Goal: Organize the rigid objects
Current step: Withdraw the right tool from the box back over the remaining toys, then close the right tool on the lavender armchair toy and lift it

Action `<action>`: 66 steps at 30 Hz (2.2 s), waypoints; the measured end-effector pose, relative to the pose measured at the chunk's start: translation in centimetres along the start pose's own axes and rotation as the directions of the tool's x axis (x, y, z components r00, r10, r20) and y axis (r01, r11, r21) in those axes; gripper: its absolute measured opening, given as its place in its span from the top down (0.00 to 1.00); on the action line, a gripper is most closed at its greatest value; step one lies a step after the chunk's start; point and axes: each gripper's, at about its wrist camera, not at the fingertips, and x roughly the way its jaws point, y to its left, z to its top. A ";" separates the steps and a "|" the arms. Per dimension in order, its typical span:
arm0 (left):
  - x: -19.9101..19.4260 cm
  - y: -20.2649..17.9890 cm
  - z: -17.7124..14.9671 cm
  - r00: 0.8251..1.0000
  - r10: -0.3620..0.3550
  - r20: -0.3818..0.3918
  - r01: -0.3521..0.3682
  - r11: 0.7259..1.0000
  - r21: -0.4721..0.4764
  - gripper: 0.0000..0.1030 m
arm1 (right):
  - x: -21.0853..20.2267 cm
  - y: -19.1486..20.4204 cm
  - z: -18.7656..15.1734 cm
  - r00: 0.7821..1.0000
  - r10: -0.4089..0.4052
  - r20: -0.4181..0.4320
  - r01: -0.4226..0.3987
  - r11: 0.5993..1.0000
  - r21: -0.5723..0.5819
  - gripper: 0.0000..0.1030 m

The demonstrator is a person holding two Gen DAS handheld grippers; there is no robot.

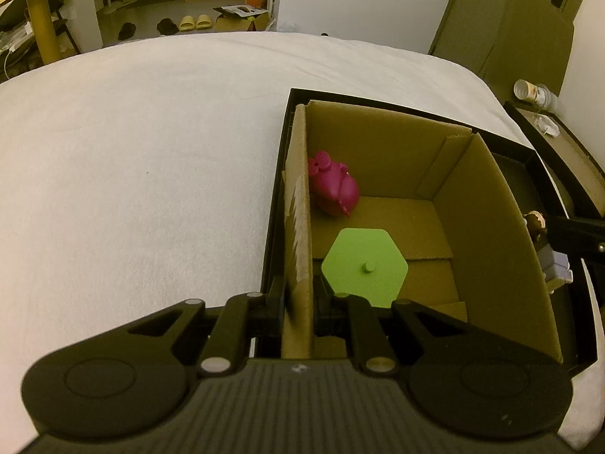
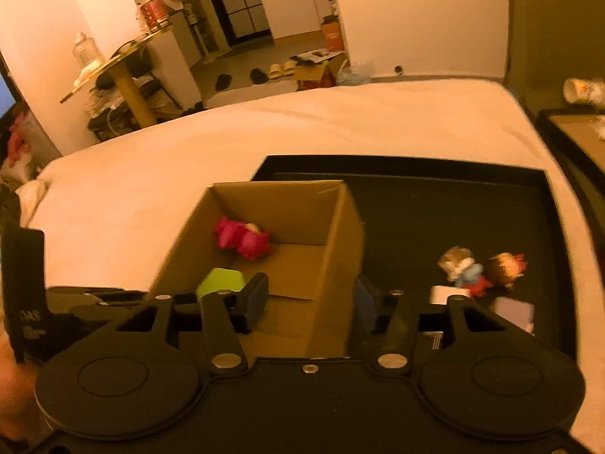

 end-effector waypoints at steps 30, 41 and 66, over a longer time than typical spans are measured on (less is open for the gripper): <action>-0.1 -0.4 0.1 1.000 0.014 -0.003 -0.014 1.000 0.011 0.89 | -0.3 -9.0 -2.3 0.983 -0.184 -0.025 0.185 0.965 0.183 0.21; -0.2 -0.3 0.2 1.000 0.016 -0.004 -0.016 1.000 0.012 0.89 | 0.4 -10.5 -3.0 0.973 -0.220 -0.073 0.230 0.957 0.178 0.14; 0.0 -0.4 -0.1 1.000 0.009 0.004 -0.009 1.000 0.027 0.89 | 4.7 -12.3 -4.3 0.946 -0.281 -0.161 0.302 0.945 0.126 0.59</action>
